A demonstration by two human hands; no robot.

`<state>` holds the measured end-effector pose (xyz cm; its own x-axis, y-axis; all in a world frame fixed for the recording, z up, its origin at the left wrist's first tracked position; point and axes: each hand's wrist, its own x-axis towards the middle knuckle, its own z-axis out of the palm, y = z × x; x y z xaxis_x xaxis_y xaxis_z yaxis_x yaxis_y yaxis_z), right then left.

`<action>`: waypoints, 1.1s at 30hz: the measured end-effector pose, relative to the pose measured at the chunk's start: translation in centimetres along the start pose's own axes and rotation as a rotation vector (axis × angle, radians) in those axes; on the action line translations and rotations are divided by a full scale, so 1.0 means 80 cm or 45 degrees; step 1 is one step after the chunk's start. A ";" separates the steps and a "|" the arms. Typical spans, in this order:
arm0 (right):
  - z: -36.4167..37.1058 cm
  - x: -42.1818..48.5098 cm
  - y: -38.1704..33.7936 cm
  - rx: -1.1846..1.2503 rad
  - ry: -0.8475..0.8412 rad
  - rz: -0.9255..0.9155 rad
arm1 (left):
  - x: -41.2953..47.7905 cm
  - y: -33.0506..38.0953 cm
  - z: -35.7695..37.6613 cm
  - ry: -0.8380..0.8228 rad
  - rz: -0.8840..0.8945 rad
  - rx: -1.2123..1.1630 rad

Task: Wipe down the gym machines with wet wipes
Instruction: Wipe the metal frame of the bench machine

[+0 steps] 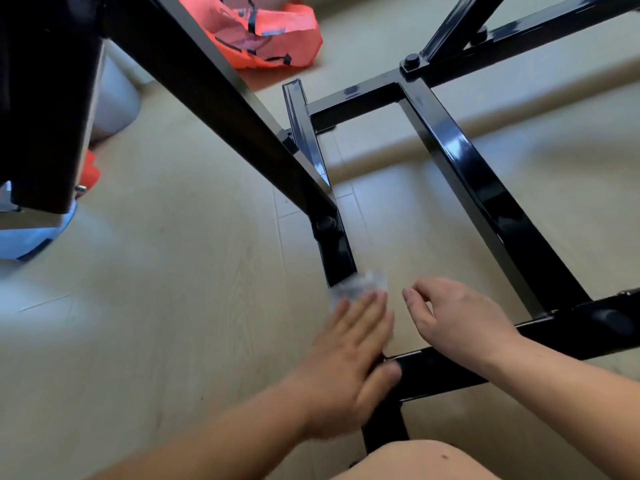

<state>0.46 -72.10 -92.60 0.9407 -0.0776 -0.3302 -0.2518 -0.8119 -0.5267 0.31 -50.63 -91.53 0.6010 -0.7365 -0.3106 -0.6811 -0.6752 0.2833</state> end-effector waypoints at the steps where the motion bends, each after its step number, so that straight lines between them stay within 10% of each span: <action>1: -0.002 0.002 0.001 0.041 -0.016 0.001 | -0.017 0.004 0.002 -0.041 0.091 0.003; 14: -0.038 0.041 -0.051 0.555 -0.075 0.066 | 0.028 -0.025 -0.005 0.575 -0.026 -0.257; 21: -0.059 0.060 -0.109 1.298 -0.137 0.159 | 0.051 -0.018 -0.124 1.009 -0.938 -1.276; 33: -0.103 0.110 -0.107 1.252 -0.150 -0.237 | 0.050 -0.020 -0.200 1.018 -0.927 -1.155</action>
<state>12.78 -70.59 -84.49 0.9692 0.1023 -0.2242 -0.2289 0.0368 -0.9727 10.50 -53.13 -78.74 0.9770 0.1663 -0.1336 0.1981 -0.4751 0.8573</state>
